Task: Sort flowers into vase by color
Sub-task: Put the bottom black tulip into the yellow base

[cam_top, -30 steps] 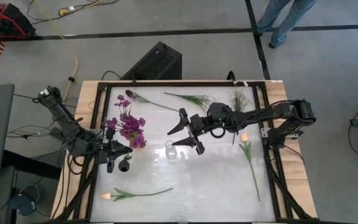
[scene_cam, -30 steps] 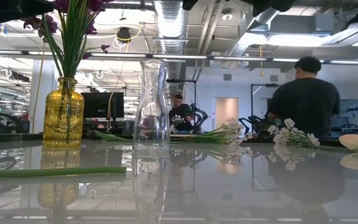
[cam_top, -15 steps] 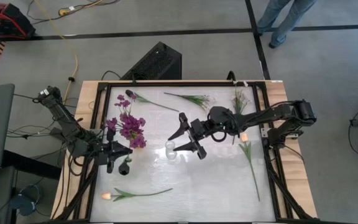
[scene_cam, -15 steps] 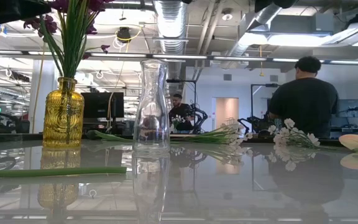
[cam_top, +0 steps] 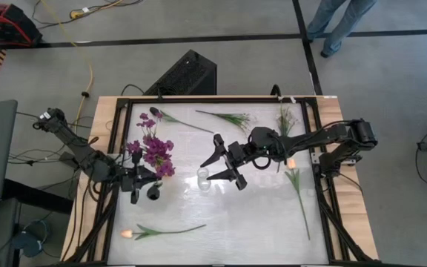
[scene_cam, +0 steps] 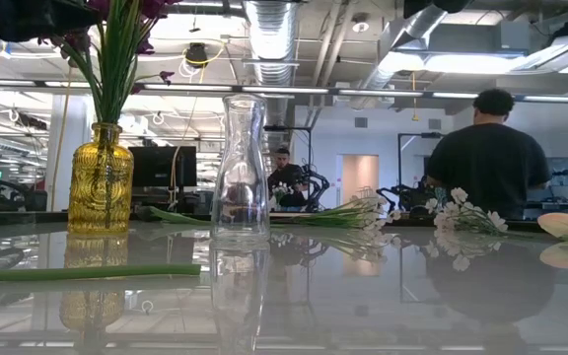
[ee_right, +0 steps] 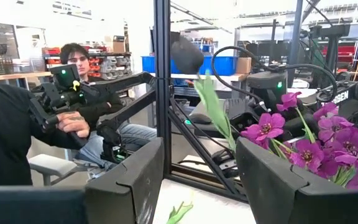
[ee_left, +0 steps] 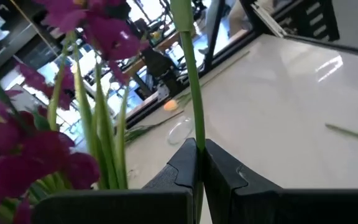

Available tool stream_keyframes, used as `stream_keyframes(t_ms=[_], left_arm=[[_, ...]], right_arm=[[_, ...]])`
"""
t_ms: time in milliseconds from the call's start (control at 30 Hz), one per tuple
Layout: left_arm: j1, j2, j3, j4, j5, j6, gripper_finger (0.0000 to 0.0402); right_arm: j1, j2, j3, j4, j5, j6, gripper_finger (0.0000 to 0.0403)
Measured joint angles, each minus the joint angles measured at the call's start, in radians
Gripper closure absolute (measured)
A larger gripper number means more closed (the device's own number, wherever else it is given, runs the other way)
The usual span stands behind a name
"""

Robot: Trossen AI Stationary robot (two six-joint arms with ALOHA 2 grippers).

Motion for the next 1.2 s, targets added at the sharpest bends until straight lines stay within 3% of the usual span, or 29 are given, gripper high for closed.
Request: stream_keyframes(t_ms=[233,467,800,1200], left_arm=[[-0.002,-0.076,0.0,-0.005,-0.089,-0.072,0.0401],[-0.002,-0.145,0.0,-0.122,-0.132,-0.166,0.0401],[-0.002,-0.147,0.0,0.011,-0.111,-0.063,0.0401],[-0.002,-0.146,0.0,-0.042,-0.076,-0.172,0.0401]], right_arm=[[0.005,0.0,0.0,-0.001,0.0,0.0,0.0178],[0.004,0.0,0.0,-0.004,0.0,-0.001,0.0178],[0.004,0.0,0.0,-0.004,0.0,-0.008,0.0178],[0.005,0.0,0.0,-0.006,0.0,-0.011,0.0178]])
